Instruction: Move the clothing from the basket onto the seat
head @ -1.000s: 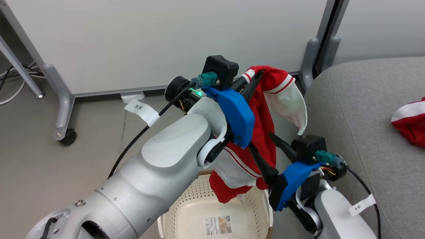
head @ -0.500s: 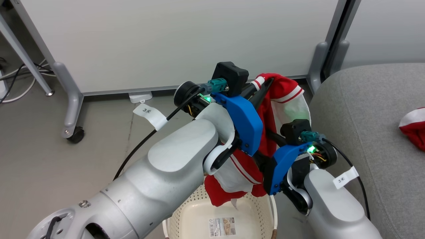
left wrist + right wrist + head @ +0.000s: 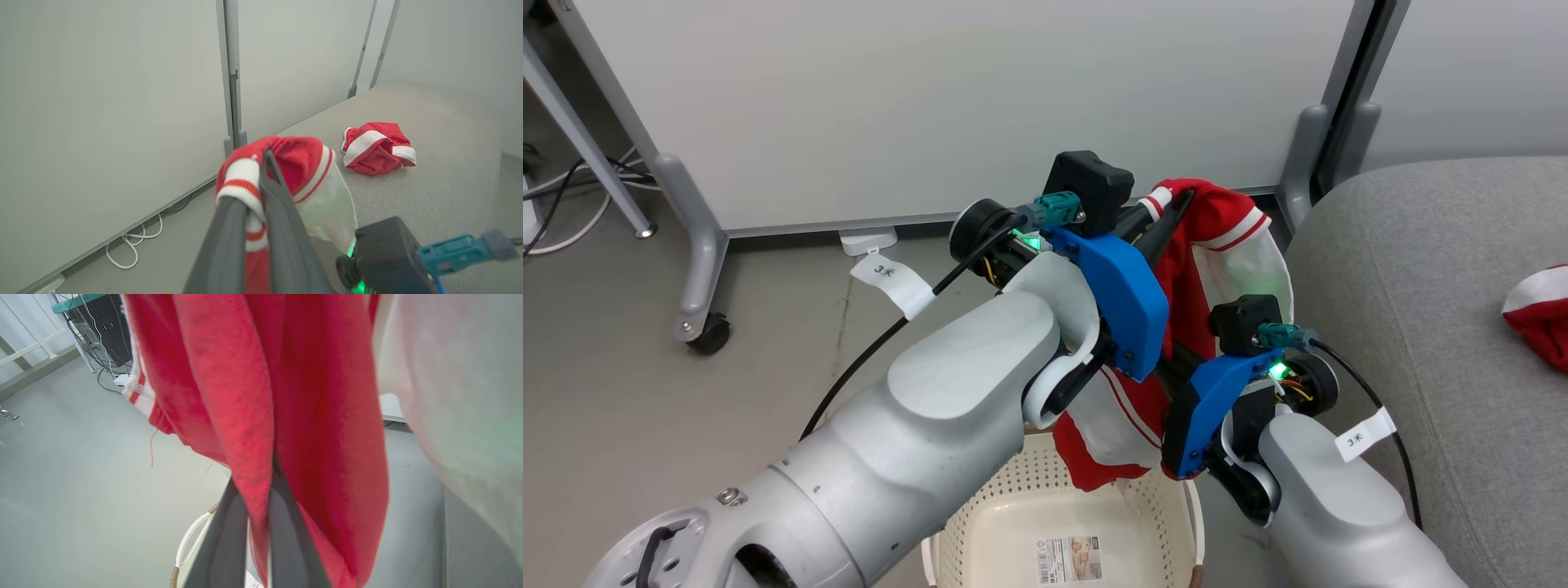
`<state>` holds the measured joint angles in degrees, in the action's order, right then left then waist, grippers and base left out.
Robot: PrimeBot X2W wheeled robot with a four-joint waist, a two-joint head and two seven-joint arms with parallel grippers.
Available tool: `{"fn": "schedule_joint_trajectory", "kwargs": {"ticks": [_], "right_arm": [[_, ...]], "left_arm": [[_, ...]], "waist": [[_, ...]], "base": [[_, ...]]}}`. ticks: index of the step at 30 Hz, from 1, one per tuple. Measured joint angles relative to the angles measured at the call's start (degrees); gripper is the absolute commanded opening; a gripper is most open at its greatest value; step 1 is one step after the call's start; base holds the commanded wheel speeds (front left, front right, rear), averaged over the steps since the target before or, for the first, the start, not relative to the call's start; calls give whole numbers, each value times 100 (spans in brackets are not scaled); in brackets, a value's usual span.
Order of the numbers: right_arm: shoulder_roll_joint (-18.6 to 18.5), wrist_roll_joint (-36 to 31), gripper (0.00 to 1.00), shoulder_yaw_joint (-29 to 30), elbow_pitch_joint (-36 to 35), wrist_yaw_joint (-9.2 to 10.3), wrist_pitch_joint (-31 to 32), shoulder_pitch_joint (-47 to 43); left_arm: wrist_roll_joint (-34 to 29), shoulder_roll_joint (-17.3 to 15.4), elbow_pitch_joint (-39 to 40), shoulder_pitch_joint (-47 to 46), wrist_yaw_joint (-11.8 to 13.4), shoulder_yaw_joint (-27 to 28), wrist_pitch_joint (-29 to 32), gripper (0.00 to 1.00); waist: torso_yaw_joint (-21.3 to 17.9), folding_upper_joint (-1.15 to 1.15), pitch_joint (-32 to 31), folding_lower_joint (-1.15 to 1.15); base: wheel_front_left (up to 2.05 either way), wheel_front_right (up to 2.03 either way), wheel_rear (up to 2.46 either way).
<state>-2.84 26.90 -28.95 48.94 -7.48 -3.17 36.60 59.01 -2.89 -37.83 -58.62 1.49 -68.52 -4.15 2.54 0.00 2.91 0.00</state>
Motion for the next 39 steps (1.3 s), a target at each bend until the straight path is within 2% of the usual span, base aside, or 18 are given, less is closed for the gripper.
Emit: {"fn": "schedule_joint_trajectory", "kwargs": {"ticks": [12,13,15,16,17,18,29,35,39], "right_arm": [[-1,355,0,-339,337,0,-248,157],[-1,368,0,-363,361,0,-255,168],[-1,412,0,-405,403,0,-291,199],[-1,433,0,-423,424,0,-299,207],[-1,455,0,-442,446,0,-307,211],[-1,472,0,-458,471,0,-327,219],[-1,655,0,-516,705,0,-531,385],[-1,703,0,-513,829,0,-642,432],[-1,728,0,-508,854,0,-719,447]], "left_arm": [[102,0,-134,-24,1,-101,-57,0],[103,0,-141,-24,0,-110,-57,6],[105,0,-162,-25,-1,-134,-53,41],[120,0,-169,-25,-2,-148,-47,49],[146,0,-176,-25,-9,-162,-22,91],[153,0,-182,-25,-15,-177,-2,100],[242,0,-275,92,-104,-260,92,100],[249,-114,-326,269,-109,-178,-289,100],[238,-344,-266,488,-100,-56,-747,100]], "waist": [[-86,0,-67,0],[-90,0,-69,0],[-99,0,-73,0],[-102,0,-75,0],[-107,0,-77,0],[-111,0,-79,0],[-138,0,-89,0],[-144,0,-89,0],[-160,0,-109,0]], "base": [[0,0,0],[0,0,0],[0,0,0],[0,0,0],[0,0,0],[0,0,0],[0,0,0],[0,0,0],[0,0,0]]}}
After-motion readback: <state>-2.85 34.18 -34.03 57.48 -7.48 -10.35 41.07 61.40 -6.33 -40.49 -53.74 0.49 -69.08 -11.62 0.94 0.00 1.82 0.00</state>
